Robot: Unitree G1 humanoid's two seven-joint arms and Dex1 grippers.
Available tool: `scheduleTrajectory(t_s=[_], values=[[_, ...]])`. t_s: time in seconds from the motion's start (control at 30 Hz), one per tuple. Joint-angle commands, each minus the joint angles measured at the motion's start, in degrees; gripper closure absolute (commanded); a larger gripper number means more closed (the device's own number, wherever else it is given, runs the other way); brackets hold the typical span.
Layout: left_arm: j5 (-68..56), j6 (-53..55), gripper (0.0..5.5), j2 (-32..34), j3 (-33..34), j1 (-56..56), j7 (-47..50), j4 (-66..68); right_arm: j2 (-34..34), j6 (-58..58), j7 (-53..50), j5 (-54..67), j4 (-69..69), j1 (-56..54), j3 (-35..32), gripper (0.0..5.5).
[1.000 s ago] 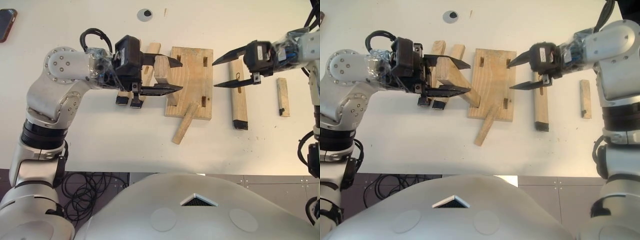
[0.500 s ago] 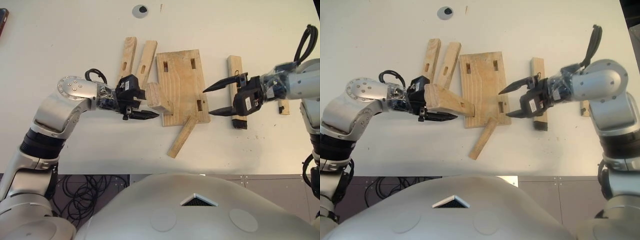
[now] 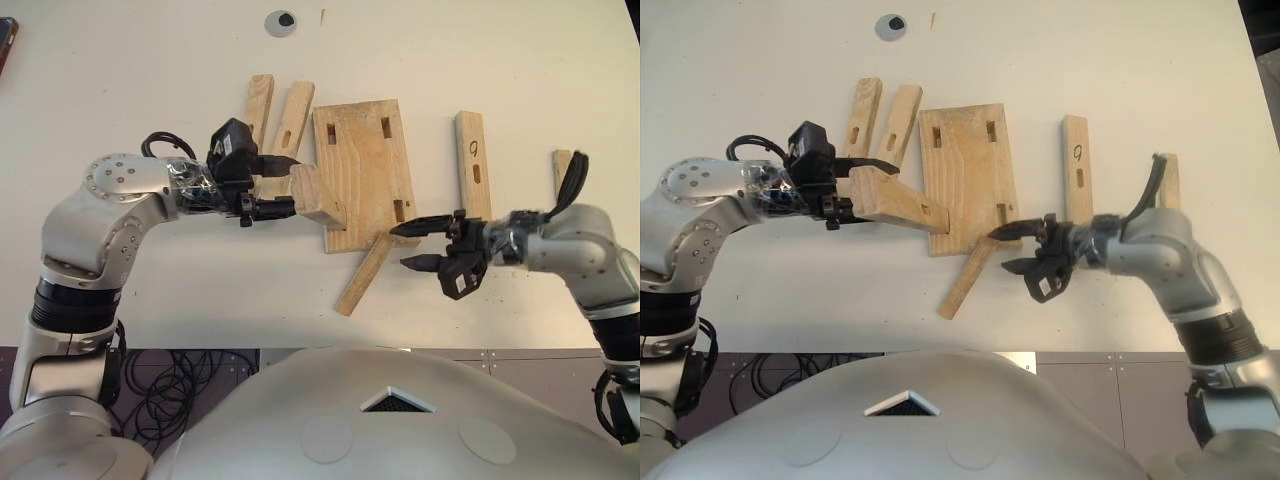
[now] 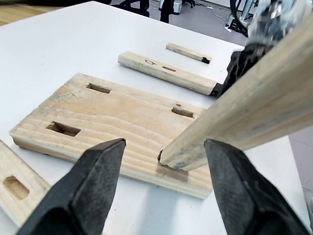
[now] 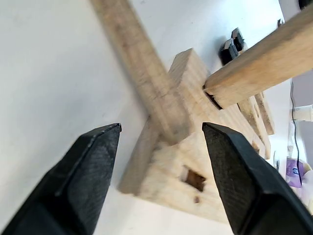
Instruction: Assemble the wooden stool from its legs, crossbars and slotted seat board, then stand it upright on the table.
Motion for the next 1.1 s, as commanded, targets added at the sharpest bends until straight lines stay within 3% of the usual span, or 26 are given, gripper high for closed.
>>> scheduleTrajectory(t_s=[0.03,0.23,0.6,0.8,0.97,1.1], values=[[-0.4,1.3,2.56,0.5,0.3,-2.6,-1.1,0.6,4.3,-3.9,-8.5,-8.3,3.3,0.4,1.9,2.43],[0.0,1.5,2.56,-0.1,-0.9,-4.0,-2.1,1.4,8.0,-3.2,-16.9,-14.6,4.4,0.2,4.1,2.43],[0.5,1.0,2.53,-1.0,-0.9,-3.6,-1.4,2.1,5.7,-2.6,-20.1,-12.6,5.9,-0.2,5.6,4.27],[-1.1,1.2,2.53,-2.8,2.4,-2.4,1.1,2.4,2.3,6.5,-13.7,7.8,-0.7,0.6,1.8,5.11],[-1.6,0.5,2.53,-4.8,4.8,-0.6,3.9,1.6,-1.4,18.5,-7.0,23.2,-3.5,-3.0,-3.6,5.11],[-2.0,-1.0,2.53,-7.5,9.0,-1.8,7.9,3.5,-0.5,31.8,-3.9,34.6,-2.8,-6.9,-7.8,5.11]])
